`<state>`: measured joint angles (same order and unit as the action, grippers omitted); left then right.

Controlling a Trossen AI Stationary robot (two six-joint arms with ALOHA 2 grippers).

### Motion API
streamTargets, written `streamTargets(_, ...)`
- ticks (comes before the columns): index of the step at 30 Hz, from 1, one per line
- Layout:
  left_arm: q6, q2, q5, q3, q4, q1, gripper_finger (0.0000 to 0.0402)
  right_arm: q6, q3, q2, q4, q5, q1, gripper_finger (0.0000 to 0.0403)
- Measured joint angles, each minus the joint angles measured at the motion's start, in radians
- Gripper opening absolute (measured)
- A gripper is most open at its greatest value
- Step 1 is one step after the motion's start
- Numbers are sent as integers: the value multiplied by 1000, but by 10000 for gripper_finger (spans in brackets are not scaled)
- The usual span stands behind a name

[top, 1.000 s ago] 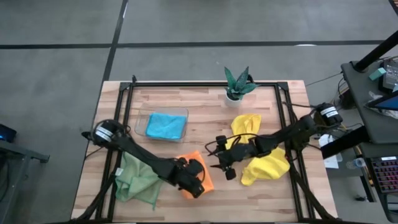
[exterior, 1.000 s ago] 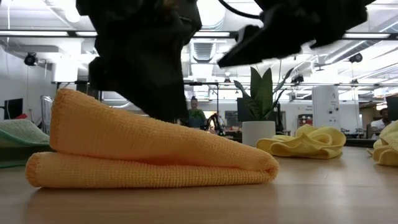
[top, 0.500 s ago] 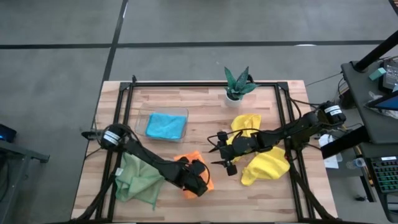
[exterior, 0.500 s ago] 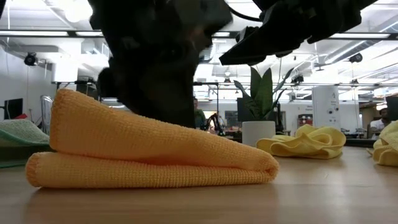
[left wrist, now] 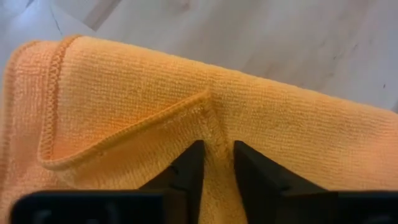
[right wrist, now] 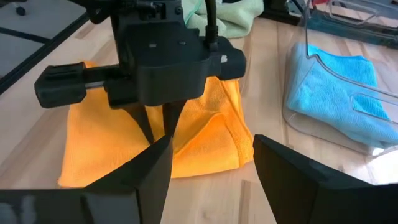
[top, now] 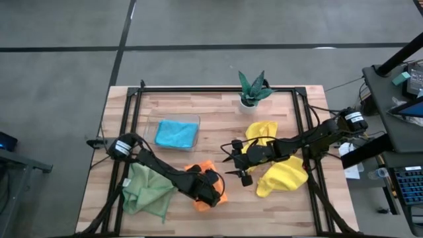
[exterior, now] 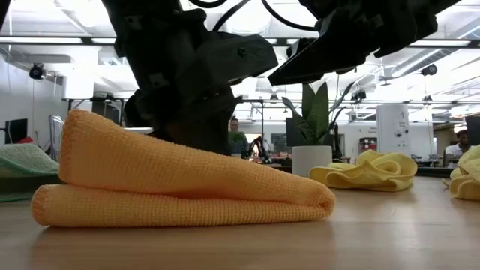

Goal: Fold microfiber towels
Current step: Fold the orange microfiber cloth

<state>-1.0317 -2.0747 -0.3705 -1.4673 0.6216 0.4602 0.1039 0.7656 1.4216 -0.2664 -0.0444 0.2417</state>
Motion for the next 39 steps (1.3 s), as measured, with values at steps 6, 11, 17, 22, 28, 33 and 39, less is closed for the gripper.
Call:
streamTargets(6, 44, 11, 22, -5, 3, 0, 7, 0, -1, 0, 0, 0, 0, 215)
streamTargets(11, 51, 60, 24, -4, 41, 0, 1, -7, -1, 0, 1, 0, 0, 215)
streamTargets(17, 45, 137, 25, 0, 183, 8, 1, -14, -1, 1, 5, 0, 0, 215)
streamTargets(22, 42, 166, 37, 2, 286, 16, 0, -18, -1, 1, -1, -1, 0, 215)
streamTargets(28, 30, 160, 79, 15, 367, 22, 0, -37, -1, 1, 5, 0, 0, 215)
streamTargets(33, -52, 161, 80, 24, 385, 25, 0, -69, -1, 25, -1, 24, 0, 215)
streamTargets(39, -147, 161, 85, 37, 464, 32, 0, -101, 14, 119, -31, 26, 0, 215)
